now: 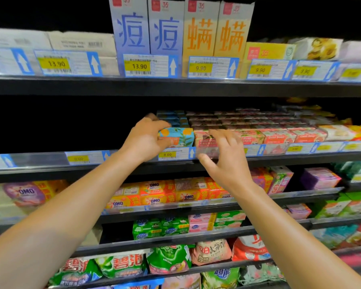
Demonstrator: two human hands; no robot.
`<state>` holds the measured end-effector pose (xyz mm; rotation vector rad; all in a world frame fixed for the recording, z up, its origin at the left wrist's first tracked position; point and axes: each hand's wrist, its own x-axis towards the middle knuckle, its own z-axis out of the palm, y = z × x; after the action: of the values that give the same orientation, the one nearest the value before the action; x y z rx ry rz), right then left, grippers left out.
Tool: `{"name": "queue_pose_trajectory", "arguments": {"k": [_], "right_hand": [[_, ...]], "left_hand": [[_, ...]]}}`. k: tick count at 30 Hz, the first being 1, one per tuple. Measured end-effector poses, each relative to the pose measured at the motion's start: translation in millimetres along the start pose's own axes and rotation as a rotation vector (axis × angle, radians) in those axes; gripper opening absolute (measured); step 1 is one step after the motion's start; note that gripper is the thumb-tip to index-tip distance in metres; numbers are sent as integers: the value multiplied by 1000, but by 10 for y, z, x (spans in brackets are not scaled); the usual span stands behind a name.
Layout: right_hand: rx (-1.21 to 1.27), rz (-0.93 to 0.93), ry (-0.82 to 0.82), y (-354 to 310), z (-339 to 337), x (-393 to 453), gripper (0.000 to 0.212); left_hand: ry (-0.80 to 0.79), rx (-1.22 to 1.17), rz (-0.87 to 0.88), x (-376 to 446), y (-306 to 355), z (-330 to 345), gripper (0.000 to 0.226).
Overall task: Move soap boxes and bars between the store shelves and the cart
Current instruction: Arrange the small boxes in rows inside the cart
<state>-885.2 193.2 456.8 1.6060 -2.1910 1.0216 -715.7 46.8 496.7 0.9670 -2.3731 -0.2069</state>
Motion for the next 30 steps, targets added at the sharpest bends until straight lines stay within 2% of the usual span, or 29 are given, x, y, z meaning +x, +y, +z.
{"name": "queue_pose_trajectory", "arguments": {"k": [5, 9, 17, 30], "right_hand": [[-100, -35, -12, 60, 84, -5, 62], [-146, -73, 4, 43, 112, -1, 61], [-158, -56, 5, 45, 152, 3, 61], [-182, -41, 6, 14, 176, -7, 58]], "left_hand": [[28, -22, -49, 29, 5, 65, 48], [36, -32, -12, 53, 4, 84, 37], [44, -53, 7, 33, -30, 109, 34], [93, 106, -3, 45, -14, 186, 35]]}}
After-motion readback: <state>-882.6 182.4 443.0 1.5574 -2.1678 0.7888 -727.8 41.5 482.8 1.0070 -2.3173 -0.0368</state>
